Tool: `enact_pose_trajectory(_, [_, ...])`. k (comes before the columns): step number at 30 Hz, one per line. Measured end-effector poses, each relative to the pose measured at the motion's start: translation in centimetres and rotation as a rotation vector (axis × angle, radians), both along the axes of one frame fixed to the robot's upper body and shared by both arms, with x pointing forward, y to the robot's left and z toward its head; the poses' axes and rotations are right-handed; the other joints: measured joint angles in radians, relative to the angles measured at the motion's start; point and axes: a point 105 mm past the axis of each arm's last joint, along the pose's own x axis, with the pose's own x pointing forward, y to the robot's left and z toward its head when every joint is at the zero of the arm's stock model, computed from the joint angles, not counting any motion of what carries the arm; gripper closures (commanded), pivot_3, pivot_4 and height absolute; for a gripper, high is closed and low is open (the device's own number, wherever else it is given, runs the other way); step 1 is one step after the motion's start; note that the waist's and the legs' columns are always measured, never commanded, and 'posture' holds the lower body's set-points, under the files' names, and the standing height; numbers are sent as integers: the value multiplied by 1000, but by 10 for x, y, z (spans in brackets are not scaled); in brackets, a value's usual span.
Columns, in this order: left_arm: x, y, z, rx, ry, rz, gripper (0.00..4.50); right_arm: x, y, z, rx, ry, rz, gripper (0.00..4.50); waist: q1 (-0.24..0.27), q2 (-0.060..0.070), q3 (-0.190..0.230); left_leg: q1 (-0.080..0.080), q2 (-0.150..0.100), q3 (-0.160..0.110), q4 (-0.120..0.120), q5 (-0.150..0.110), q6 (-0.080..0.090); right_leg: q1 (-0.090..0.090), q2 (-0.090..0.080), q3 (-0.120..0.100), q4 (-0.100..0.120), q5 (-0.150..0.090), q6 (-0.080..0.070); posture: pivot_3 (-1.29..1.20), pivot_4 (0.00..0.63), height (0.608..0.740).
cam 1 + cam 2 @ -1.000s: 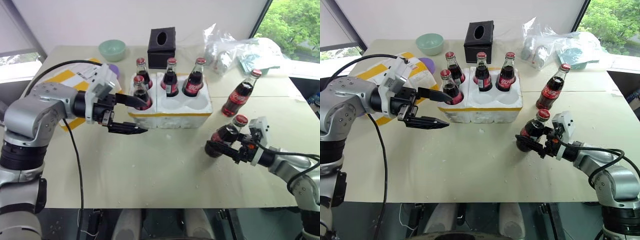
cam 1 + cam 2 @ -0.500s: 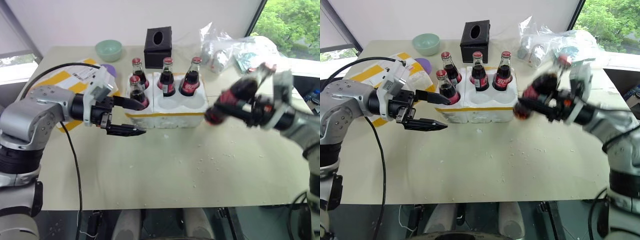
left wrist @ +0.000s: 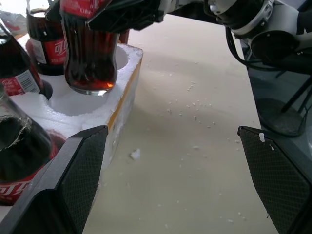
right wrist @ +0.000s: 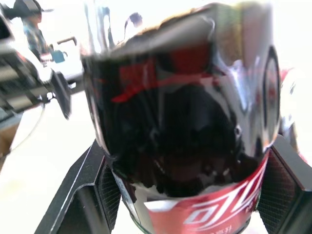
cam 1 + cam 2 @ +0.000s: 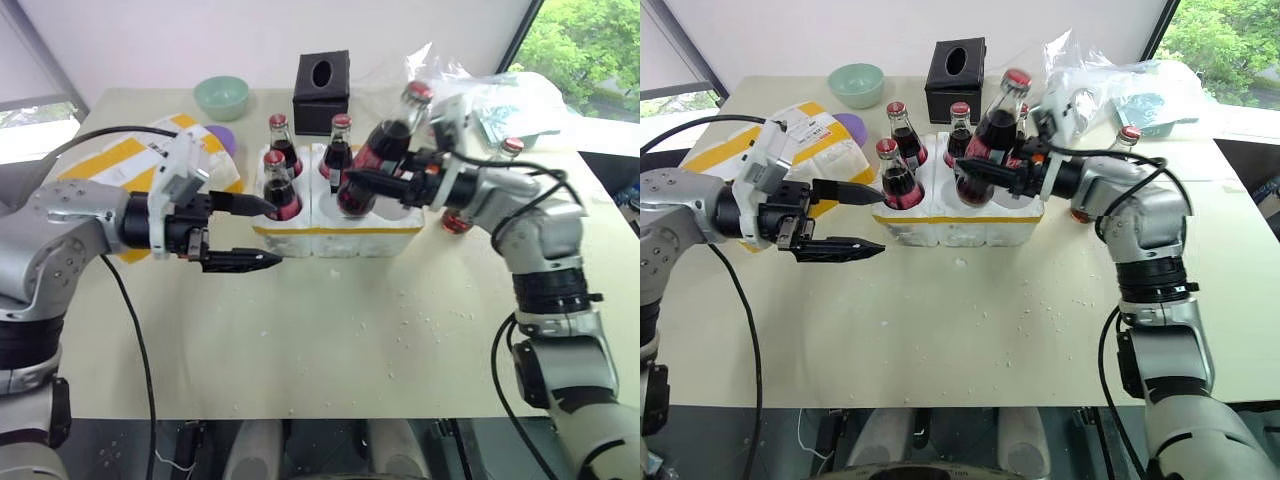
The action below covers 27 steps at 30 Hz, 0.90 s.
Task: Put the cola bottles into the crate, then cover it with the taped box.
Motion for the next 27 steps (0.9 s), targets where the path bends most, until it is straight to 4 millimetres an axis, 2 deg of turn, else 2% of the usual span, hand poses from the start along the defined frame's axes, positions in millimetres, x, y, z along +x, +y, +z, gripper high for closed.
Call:
enact_pose_trajectory(4, [-4, 1, 1, -13, -6, 17, 0, 11, 10, -13, -28, 5, -9, 1641, -4, 0, 0, 1, 1, 0, 0, 0, 0, 0, 2, 0, 0, 1, -2, 0, 150, 737])
enact_pose_trajectory(14, [-3, 3, 0, -26, -4, 64, 0, 21, 24, -51, -126, 75, -15, 1641, -3, 0, 0, 1, 1, -1, 0, 0, 0, 0, 2, 0, 1, 1, -2, 0, 150, 737])
enact_pose_trajectory(17, [-3, 3, 0, -28, -6, 66, 0, 26, 32, -49, -158, 58, -10, 165, -12, 0, 0, 2, 2, -1, 0, 0, 0, 0, 2, 0, 1, 2, -3, 0, 150, 737])
enact_pose_trajectory(18, [-3, 3, 0, -29, -5, 64, 0, 27, 33, -50, -165, 62, -8, 21, -15, 0, 0, 2, 2, -1, 0, 0, -1, 0, 3, 0, 1, 2, -3, 0, 150, 737])
enact_pose_trajectory(24, [-2, 3, 1, -34, -11, 68, 0, 26, 33, -51, -175, 55, -2, 21, -24, 0, 0, 2, 2, -1, 0, 0, -1, 1, 3, 0, 1, 2, -3, 0, 150, 737])
enact_pose_trajectory(27, [-2, 1, 3, -40, -16, 63, 0, 18, 14, -51, -189, 32, -34, 21, -12, 0, 0, 1, 2, -2, 0, 0, -1, 1, 3, 0, 1, 2, -3, 0, 150, 737])
